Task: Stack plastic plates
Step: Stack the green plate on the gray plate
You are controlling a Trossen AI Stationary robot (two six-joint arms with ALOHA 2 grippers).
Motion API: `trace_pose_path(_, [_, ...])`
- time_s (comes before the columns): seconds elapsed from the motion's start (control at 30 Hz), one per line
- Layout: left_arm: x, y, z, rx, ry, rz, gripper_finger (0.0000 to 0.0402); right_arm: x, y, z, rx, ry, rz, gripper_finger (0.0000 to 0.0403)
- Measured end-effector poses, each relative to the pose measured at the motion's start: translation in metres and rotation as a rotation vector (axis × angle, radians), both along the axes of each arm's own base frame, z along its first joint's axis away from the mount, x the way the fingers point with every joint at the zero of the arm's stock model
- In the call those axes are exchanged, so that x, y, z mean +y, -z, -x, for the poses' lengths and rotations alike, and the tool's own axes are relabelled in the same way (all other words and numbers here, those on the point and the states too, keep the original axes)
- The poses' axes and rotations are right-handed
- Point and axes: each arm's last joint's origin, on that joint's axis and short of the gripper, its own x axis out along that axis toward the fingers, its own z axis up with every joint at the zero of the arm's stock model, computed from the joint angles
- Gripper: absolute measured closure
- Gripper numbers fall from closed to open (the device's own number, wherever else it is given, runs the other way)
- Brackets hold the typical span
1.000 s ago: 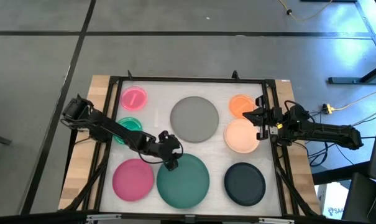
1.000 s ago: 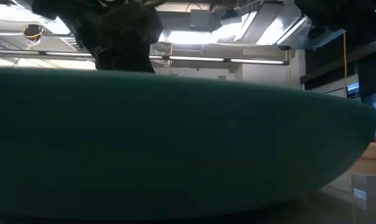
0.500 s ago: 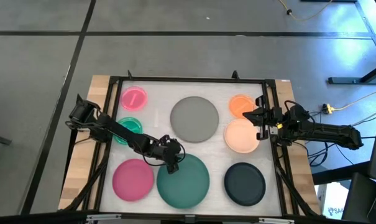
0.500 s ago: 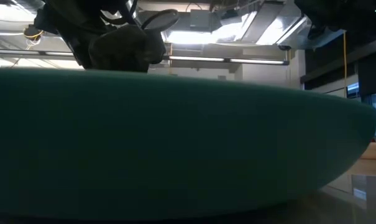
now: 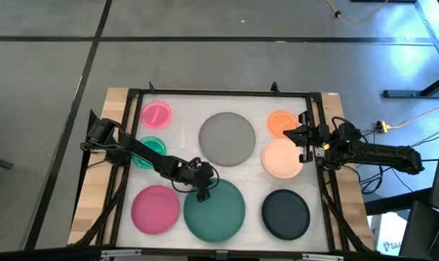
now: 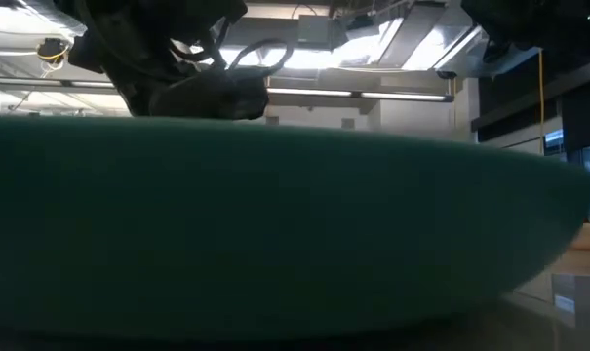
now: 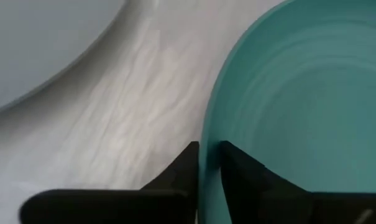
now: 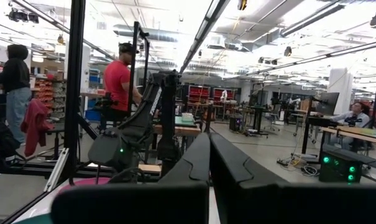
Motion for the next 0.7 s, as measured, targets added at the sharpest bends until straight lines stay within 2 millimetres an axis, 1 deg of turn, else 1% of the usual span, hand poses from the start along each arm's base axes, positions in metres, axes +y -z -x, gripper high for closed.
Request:
trace_pose_path(0.1, [-0.001, -0.002, -0.002, -0.021, 0.006, 0.010, 0.0377, 0.000, 0.000, 0.000, 0.000, 0.000, 0.000, 0.0400])
trace_pose_path(0.2, [-0.001, -0.003, -0.002, -0.026, 0.001, 0.009, 0.0386, 0.000, 0.000, 0.000, 0.000, 0.000, 0.000, 0.0400])
trace_pose_path(0.57, [0.006, -0.009, -0.008, -0.098, -0.016, -0.016, 0.0382, -0.001, 0.000, 0.000, -0.002, 0.035, -0.011, 0.0400])
trace_pose_path(0.7, [0.010, -0.019, -0.008, -0.127, -0.012, -0.031, 0.0382, -0.001, 0.000, 0.000, -0.002, 0.035, -0.011, 0.0400])
